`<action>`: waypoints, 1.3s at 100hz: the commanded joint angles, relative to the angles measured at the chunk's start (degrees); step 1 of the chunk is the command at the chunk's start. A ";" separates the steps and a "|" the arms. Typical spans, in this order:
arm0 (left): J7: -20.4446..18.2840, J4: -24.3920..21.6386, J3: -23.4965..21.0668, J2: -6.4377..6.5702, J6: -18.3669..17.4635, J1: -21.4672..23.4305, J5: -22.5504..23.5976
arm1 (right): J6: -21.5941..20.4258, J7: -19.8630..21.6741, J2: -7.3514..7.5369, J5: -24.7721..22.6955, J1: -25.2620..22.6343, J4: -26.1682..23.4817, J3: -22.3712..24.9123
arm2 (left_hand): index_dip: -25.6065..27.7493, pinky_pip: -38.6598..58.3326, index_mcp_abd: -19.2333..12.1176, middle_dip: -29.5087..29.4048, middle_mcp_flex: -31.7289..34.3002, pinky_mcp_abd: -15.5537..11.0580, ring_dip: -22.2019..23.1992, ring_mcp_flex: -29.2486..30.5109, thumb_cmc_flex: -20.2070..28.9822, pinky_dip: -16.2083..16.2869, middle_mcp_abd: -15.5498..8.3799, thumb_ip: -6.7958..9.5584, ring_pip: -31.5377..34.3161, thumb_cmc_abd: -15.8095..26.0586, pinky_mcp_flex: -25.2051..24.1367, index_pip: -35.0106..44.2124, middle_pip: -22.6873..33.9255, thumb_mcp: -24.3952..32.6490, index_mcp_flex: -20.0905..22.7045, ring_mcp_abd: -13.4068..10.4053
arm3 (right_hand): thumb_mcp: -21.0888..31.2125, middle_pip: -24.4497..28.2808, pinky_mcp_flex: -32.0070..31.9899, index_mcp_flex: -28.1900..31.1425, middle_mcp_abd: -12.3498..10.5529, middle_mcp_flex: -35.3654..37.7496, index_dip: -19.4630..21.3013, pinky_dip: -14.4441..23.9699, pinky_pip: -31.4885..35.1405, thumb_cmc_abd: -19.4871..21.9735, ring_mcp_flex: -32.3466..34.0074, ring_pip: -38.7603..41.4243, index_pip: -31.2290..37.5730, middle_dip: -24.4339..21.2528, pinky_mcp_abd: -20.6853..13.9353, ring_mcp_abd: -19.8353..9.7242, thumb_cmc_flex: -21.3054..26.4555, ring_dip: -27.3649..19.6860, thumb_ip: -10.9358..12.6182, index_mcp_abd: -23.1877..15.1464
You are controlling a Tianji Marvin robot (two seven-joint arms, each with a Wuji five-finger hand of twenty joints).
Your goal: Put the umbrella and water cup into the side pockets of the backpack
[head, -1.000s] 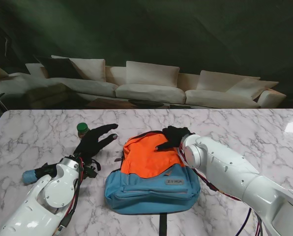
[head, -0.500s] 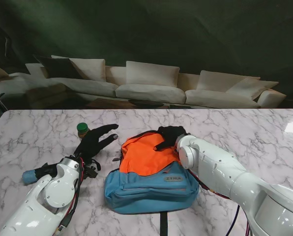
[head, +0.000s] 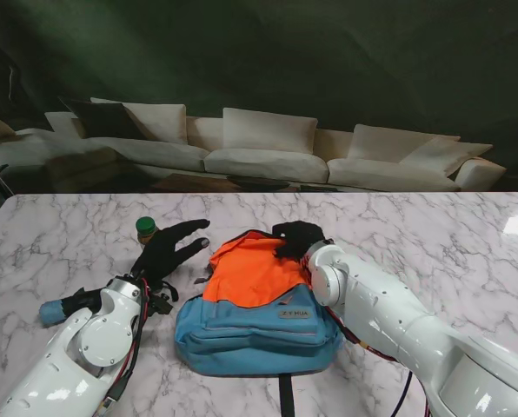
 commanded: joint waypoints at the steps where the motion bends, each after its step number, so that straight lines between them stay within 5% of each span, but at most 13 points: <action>1: -0.63 -0.01 0.14 -0.06 -0.13 -0.04 -0.10 | -0.35 -0.16 2.22 -1.39 -1.25 -3.51 0.57 | 0.02 1.00 0.28 0.23 0.48 0.12 0.14 -0.13 0.93 0.19 -0.36 1.21 0.67 0.52 -0.30 0.39 0.98 -0.57 0.50 -0.59 | 8.69 7.82 0.61 2.58 -0.82 4.01 1.20 0.49 1.95 1.45 2.96 2.67 0.70 3.18 -1.68 -1.37 8.15 1.36 2.55 -8.83; 24: -0.84 -0.09 0.13 -0.04 -0.22 -0.01 -0.32 | -0.96 -0.23 7.27 -7.64 -7.43 -17.11 10.72 | -0.02 0.99 0.18 0.20 0.46 0.03 0.11 -0.21 0.68 0.12 -0.43 1.20 0.62 1.16 -0.38 0.31 0.95 -0.59 0.38 -0.54 | 8.80 8.32 0.93 2.40 -0.40 3.86 2.10 0.29 1.91 1.97 3.05 3.29 0.98 4.20 -1.76 -1.39 8.56 1.62 2.64 -8.44; 46: -0.97 -0.24 0.15 -0.03 -0.02 0.06 -0.45 | -3.75 0.22 10.35 -14.38 -12.81 -28.30 19.80 | -0.02 0.99 0.15 0.20 0.44 0.06 0.10 -0.19 0.63 0.08 -0.36 1.20 0.60 1.38 -0.41 0.33 0.91 -0.59 0.45 -0.66 | 8.47 8.39 3.37 2.64 0.04 4.03 2.71 0.65 3.31 2.26 3.94 4.49 0.85 4.79 -1.47 -1.00 8.85 2.11 2.78 -8.50; 84: -0.61 -0.29 0.17 -0.15 -0.51 0.09 -0.74 | -10.44 -2.43 11.94 -21.00 -20.95 -44.15 31.56 | 0.01 1.02 0.14 0.32 0.87 0.00 0.22 0.07 0.57 0.11 -0.54 1.18 0.73 2.24 -0.40 0.43 1.07 -0.61 0.70 -0.64 | 6.21 8.90 4.04 0.84 -0.39 3.06 4.69 0.61 3.20 4.92 3.84 4.94 1.10 7.09 -2.05 -1.83 9.58 2.63 3.06 -8.88; 130: 1.48 -1.22 -0.62 -0.23 -3.19 0.74 1.40 | -18.42 -17.06 12.39 -29.77 -31.88 -50.95 37.22 | 0.27 1.92 0.20 0.71 1.99 -0.19 0.74 0.94 1.00 0.56 -0.84 1.23 1.47 2.47 -0.22 1.44 2.19 -0.57 2.18 -0.85 | 4.91 8.61 2.87 -1.05 -2.64 1.92 5.08 -0.29 1.32 5.81 2.93 2.69 1.55 6.06 -3.38 -3.41 8.91 1.82 3.04 -11.61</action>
